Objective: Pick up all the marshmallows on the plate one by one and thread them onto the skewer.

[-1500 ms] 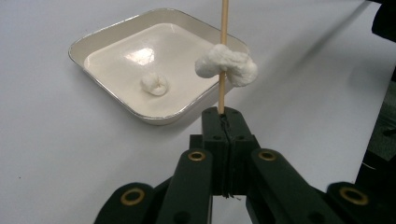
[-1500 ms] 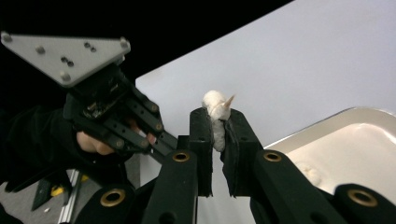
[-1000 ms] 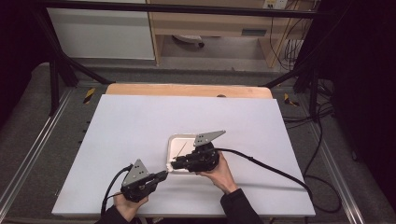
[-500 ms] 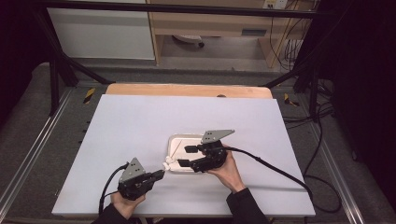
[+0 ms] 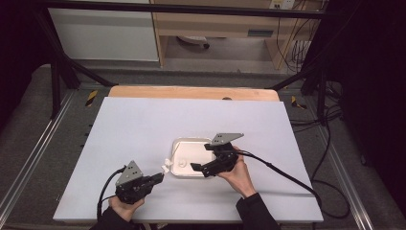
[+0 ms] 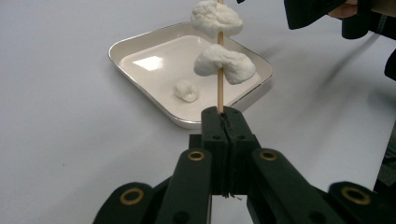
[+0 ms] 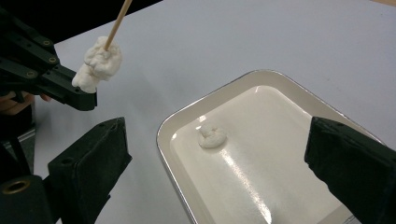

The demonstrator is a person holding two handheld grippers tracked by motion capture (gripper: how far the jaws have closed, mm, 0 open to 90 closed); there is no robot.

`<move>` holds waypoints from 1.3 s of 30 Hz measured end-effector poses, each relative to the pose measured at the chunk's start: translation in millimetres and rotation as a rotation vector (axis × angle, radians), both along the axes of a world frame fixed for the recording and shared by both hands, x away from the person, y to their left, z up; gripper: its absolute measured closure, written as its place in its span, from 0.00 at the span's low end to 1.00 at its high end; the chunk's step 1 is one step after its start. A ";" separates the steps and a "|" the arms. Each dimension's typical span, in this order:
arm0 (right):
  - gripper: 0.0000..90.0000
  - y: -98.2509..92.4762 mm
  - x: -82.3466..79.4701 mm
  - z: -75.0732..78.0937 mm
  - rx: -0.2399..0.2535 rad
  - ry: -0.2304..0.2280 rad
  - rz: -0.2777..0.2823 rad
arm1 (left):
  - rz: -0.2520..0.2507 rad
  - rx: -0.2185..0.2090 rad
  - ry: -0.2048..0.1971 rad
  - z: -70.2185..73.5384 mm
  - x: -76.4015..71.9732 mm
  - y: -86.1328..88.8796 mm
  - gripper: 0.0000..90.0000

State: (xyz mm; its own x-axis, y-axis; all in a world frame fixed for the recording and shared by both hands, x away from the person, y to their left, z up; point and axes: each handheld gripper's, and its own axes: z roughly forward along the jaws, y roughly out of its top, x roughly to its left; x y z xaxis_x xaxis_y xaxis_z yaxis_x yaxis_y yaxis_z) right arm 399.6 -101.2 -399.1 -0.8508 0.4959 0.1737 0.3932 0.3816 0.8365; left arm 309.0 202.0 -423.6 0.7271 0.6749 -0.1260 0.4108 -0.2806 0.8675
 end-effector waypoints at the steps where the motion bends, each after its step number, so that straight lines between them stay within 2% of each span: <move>1: 0.07 0.5 0.3 -0.3 0.000 -0.001 -0.007 | 0.003 -0.002 0.003 -0.2 0.3 1.1 0.98; 3: 0.07 1.8 1.1 -0.7 0.002 0.000 -0.020 | 0.008 -0.002 0.005 -0.4 1.0 3.4 0.98; 12: 0.05 26.1 5.1 1.1 -0.071 -0.029 -0.031 | 0.024 -0.005 0.009 -0.7 3.1 10.4 0.98; 15: 0.07 35.2 9.9 -1.4 -0.089 -0.014 -0.043 | 0.025 -0.002 0.011 -1.2 3.9 11.9 0.98; 18: 0.07 41.7 16.4 -6.7 -0.088 0.012 -0.053 | 0.033 -0.005 0.013 -1.1 4.4 13.8 0.98; 22: 0.09 51.4 22.9 -14.7 -0.137 0.019 -0.057 | 0.038 -0.005 0.016 -1.2 5.5 15.6 0.98; 24: 0.10 55.6 25.3 -19.9 -0.139 0.027 -0.057 | 0.037 -0.004 0.015 -1.2 5.4 15.8 0.98; 29: 0.15 63.9 28.4 -32.8 -0.186 0.045 -0.052 | 0.034 -0.001 0.017 -1.6 5.7 15.5 0.98; 34: 0.25 68.5 27.6 -42.9 -0.193 0.050 -0.043 | 0.031 0.001 0.017 -1.8 5.5 14.9 0.98; 39: 0.37 70.7 25.2 -47.8 -0.203 0.035 -0.034 | 0.030 0.002 0.018 -1.9 5.6 14.8 0.98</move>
State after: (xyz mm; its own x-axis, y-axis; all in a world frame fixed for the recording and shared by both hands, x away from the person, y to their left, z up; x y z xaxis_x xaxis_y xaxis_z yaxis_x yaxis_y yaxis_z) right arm 424.8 -30.5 -446.9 -0.8280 0.5523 0.0963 0.4361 0.5265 0.7298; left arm 314.6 216.8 -425.6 0.7039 0.6968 -0.1380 0.4350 -0.2693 0.8592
